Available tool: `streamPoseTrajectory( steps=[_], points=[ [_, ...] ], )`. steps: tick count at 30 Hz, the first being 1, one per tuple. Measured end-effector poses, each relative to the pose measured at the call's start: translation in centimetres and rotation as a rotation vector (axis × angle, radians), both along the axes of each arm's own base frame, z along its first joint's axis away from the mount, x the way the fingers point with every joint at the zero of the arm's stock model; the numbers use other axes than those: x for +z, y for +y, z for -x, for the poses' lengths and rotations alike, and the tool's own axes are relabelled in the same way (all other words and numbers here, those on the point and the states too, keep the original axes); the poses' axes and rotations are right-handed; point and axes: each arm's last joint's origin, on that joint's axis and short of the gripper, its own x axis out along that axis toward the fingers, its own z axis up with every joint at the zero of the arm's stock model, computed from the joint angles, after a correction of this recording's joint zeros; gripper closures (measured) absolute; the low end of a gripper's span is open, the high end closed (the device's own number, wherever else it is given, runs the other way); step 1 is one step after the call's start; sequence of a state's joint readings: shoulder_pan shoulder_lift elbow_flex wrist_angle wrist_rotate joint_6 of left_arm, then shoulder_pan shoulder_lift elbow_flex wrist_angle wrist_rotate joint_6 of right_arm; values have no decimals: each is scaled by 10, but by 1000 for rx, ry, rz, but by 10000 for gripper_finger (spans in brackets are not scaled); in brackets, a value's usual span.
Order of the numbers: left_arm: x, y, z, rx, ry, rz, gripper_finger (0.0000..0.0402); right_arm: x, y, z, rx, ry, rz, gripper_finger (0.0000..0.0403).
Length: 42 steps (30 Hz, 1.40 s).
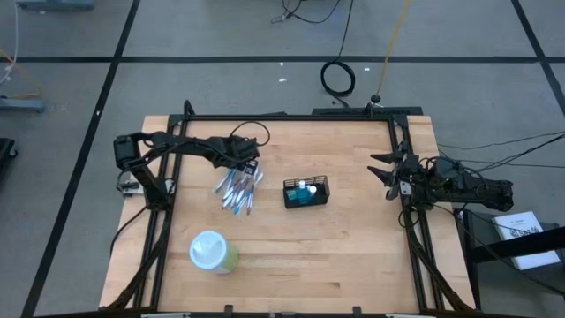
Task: Pick & Place toothbrushing station
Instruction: Put the blue toothbrush into the black mesh organizer
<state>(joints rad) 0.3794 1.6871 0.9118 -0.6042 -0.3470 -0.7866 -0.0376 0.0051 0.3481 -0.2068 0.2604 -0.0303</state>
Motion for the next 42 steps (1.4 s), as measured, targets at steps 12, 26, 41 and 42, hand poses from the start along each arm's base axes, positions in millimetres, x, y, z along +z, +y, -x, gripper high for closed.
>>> streamPoseTrajectory(
  steps=[12, 26, 41, 42],
  points=[
    [11, 2, -6, -67, -11, -13, 391, 0, 0, 0, 0, 0, 0, 232],
    [98, -37, -7, -277, -325, -340, 386, 0, 0, 0, 0, 0, 0, 232],
    [128, -106, -16, -784, -897, -865, 399, 0, 0, 0, 0, 0, 0, 232],
    [126, -105, -14, -798, -948, -860, 399, 0, 0, 0, 0, -1, 0, 232]
  ],
)
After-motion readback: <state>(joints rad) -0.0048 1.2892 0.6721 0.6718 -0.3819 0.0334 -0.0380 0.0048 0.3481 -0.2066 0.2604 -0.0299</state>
